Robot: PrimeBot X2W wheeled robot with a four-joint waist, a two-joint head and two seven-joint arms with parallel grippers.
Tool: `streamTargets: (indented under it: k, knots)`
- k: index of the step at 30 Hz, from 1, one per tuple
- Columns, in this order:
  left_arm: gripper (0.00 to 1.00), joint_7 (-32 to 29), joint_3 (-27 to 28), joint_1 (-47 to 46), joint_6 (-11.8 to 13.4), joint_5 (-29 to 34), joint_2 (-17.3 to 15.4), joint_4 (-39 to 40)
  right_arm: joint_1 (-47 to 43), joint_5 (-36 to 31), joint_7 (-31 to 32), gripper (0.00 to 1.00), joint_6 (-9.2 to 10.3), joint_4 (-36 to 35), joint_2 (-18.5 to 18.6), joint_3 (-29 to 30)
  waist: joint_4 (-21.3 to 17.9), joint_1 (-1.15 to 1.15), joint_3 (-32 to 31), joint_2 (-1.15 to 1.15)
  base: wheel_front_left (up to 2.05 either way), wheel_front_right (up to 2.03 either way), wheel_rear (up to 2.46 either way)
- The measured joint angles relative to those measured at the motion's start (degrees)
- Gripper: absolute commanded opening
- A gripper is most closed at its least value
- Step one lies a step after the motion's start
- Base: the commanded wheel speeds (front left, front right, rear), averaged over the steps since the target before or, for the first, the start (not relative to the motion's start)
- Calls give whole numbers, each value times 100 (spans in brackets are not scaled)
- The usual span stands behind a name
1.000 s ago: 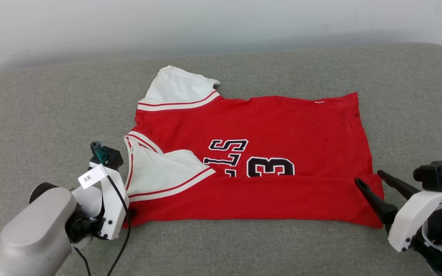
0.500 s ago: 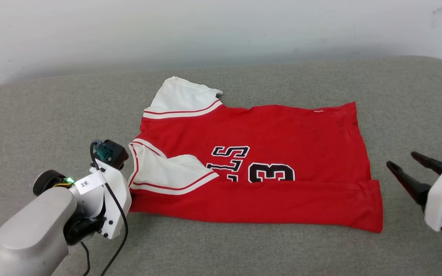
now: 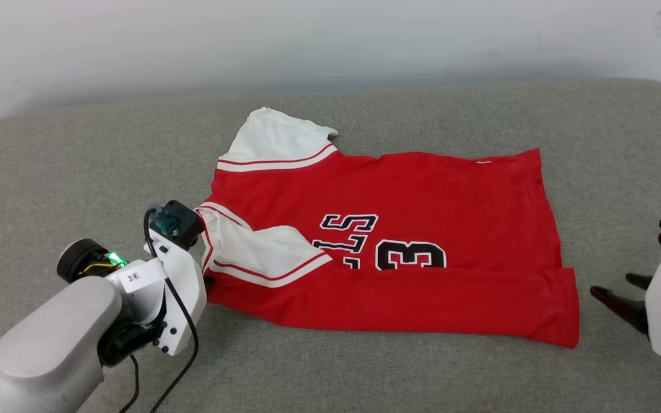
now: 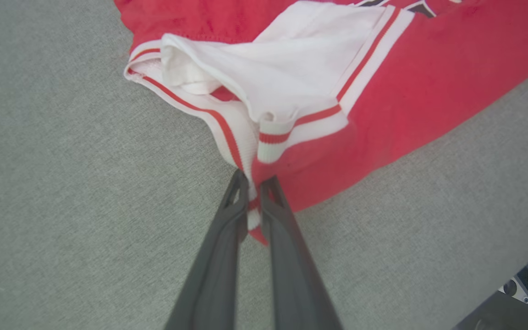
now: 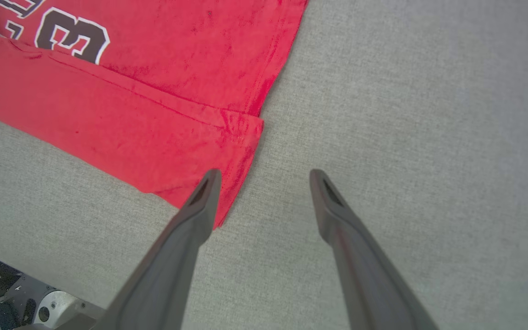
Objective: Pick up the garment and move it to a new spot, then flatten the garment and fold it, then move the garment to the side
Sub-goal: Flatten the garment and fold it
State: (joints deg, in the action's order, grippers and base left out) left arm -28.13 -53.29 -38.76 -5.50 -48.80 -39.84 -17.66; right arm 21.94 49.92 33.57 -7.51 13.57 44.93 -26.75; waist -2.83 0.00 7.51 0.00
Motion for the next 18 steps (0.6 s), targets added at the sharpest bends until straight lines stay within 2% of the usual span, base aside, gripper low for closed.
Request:
streamTargets:
  k: [5,12,18]
  knots:
    - [0,-1,-1,-46,37,18,-11,103,1,-123,178,100,0,296,-369,-35,43,0,108,0,0,0,0]
    - [0,18,9,-114,67,44,-25,163,48,-203,114,100,0,1015,-912,-80,112,0,282,0,0,0,0]
    - [0,70,10,-123,88,55,7,127,129,-208,-38,100,1,1502,-1105,-268,181,0,397,0,0,0,0]
